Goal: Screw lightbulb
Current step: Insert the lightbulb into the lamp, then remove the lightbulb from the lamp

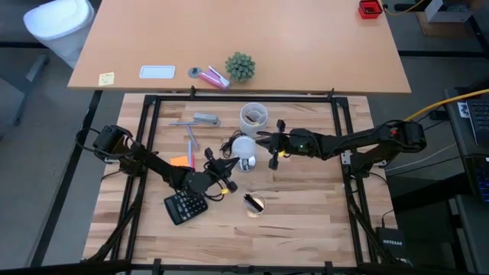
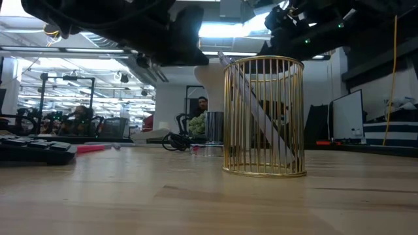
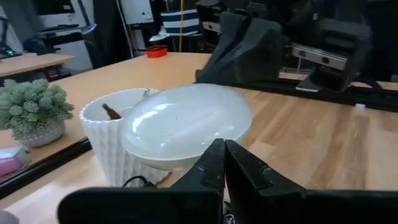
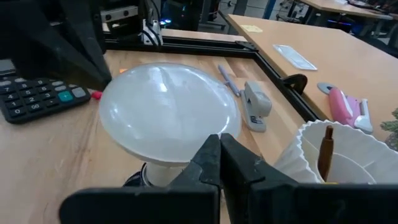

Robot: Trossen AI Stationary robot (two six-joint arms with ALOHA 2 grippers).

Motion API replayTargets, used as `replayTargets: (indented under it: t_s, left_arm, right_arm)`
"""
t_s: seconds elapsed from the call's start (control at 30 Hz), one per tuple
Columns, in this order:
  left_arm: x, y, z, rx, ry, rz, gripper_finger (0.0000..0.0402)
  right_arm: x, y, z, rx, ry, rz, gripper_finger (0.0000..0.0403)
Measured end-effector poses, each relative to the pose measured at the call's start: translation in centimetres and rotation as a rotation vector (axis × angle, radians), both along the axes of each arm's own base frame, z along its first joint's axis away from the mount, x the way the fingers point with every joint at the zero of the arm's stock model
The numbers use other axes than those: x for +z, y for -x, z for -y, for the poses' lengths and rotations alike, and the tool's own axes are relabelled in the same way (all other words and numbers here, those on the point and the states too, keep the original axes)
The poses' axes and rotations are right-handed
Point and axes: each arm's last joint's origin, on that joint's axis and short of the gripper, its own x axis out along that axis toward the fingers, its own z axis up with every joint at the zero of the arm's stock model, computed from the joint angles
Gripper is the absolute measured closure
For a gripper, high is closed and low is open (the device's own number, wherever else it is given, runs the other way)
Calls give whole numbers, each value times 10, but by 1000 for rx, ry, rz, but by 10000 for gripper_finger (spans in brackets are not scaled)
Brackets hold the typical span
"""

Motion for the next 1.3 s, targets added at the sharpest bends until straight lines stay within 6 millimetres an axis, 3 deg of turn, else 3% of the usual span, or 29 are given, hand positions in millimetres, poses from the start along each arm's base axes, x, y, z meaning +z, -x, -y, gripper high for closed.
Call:
replayTargets:
  t_s: [0.3,0.67,0.97,1.3]
  left_arm:
    - [-2,5,0,151,-28,-4,399]
    - [-8,6,-5,196,15,5,399]
    - [-4,11,18,117,0,13,399]
    - [8,13,27,105,-5,85,399]
  right_arm:
    - [-3,0,-3,85,-52,-26,398]
    - [-3,0,-7,193,-94,-22,398]
    - [-3,0,-7,191,-93,-20,398]
    - [25,16,-6,139,-92,62,398]
